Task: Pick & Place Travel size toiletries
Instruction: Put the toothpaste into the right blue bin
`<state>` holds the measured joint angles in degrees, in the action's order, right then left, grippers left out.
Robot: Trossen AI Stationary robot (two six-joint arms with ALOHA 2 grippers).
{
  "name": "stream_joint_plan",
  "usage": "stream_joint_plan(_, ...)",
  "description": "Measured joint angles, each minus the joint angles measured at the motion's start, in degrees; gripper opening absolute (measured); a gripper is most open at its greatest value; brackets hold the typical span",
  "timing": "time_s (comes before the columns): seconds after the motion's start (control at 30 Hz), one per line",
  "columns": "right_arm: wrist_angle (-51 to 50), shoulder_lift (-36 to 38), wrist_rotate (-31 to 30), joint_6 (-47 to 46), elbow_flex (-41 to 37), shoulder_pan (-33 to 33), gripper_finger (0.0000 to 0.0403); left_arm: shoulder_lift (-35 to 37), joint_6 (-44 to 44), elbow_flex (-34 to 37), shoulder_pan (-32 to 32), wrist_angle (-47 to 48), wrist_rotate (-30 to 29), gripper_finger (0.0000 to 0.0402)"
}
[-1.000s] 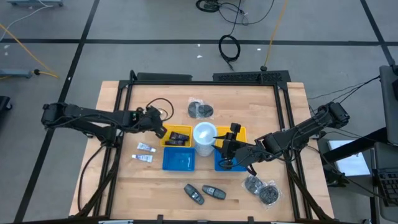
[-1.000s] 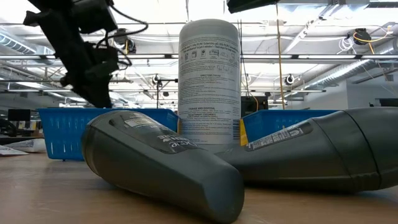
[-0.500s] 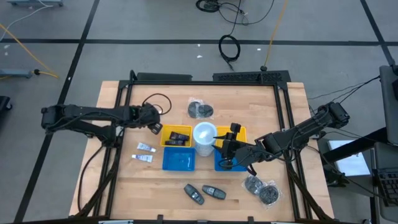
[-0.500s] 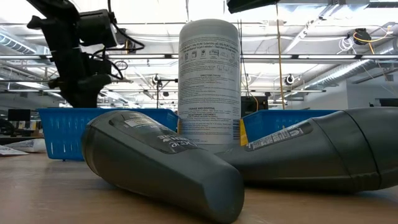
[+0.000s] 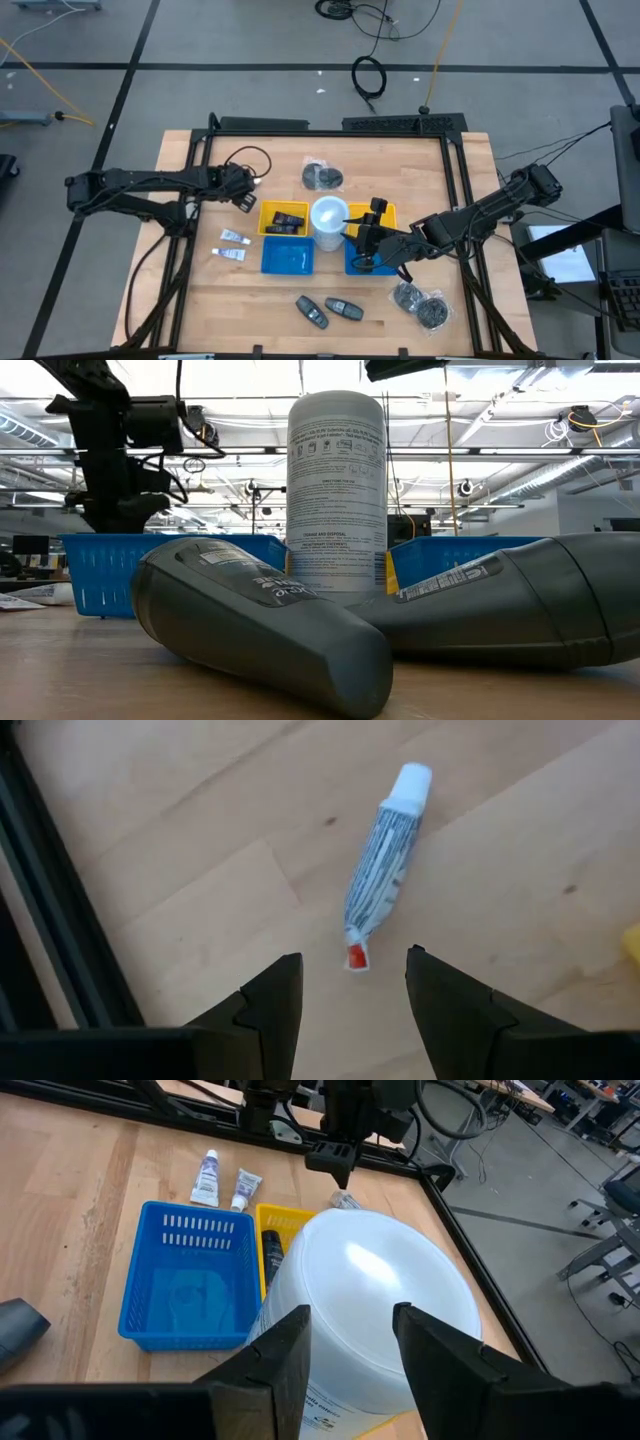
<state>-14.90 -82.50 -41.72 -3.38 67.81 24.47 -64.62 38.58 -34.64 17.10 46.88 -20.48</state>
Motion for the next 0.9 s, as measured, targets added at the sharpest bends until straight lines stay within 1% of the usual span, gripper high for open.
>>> stream_joint_plan(0.37,0.0,0.0,0.0,0.0,0.0,0.0,0.0141,0.0,-0.5,3.9,0.1,-1.1,-0.2,0.0175)
stream_joint_plan(0.6,0.0,0.0,0.0,0.0,0.0,0.0,0.0141,0.0,-2.3,6.8,0.1,-10.1,0.9,0.0175)
stream_joint_plan(0.9,0.0,0.0,0.0,0.0,0.0,0.0,0.0141,0.0,-2.4,8.4,0.1,-10.4,-0.5,0.0175)
